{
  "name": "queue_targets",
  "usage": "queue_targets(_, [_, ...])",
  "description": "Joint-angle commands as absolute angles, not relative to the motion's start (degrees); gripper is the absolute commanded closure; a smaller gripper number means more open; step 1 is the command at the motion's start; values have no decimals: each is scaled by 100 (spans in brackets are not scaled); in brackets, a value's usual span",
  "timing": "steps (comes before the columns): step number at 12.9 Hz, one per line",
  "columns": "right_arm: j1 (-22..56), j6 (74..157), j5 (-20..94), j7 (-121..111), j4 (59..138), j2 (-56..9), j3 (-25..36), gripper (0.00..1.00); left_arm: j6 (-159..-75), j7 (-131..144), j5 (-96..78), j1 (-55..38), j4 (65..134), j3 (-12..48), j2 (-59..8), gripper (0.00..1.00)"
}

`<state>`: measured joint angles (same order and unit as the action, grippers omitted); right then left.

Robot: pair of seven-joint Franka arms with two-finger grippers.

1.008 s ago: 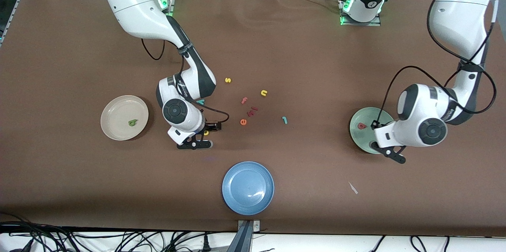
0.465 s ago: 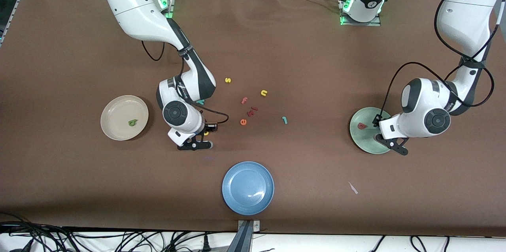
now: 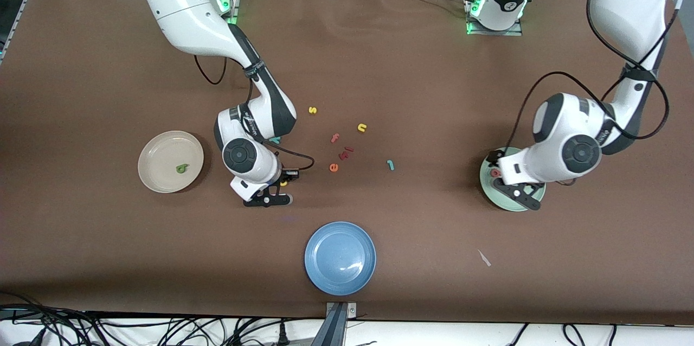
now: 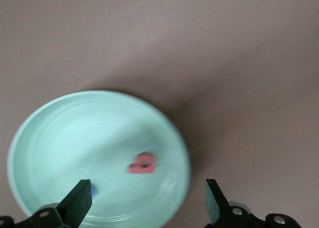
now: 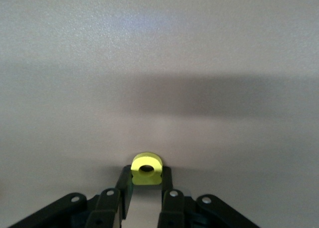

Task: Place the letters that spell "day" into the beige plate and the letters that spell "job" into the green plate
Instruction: 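Place the yellow o on the beige plate while the left gripper grasps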

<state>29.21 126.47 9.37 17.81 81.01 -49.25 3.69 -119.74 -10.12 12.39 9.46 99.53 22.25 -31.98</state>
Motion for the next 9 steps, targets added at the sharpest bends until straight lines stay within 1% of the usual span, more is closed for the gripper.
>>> queue_targets(1, [2857, 12219, 1134, 1705, 7727, -5036, 334, 97, -11812, 469, 1301, 380, 9879, 2267, -3164, 0])
queue_targets(3, [2743, 11823, 1134, 1696, 7594, -4966, 351, 98, -11812, 1638, 1292, -103, 9678, 2268, -3330, 0])
queue_targets(5, [2611, 11480, 1038, 1626, 7620, -4739, 369, 100, -11812, 2789, 1292, -586, 9187, 2259, -3689, 0])
queue_targets(7, [2619, 11085, 933, 1320, 7908, -4440, 596, 100, -11821, 4028, 1292, -956, 8747, 2259, -4068, 0])
queue_targets(8, [2610, 11031, 810, 1197, 8075, -4247, 632, 100, -11839, 4452, 1283, -1089, 8641, 2259, -4200, 0])
queue_targets(9, [2619, 11056, 687, 1039, 8416, -3967, 702, 100, -11865, 4665, 1283, -1212, 8492, 2259, -4314, 0])
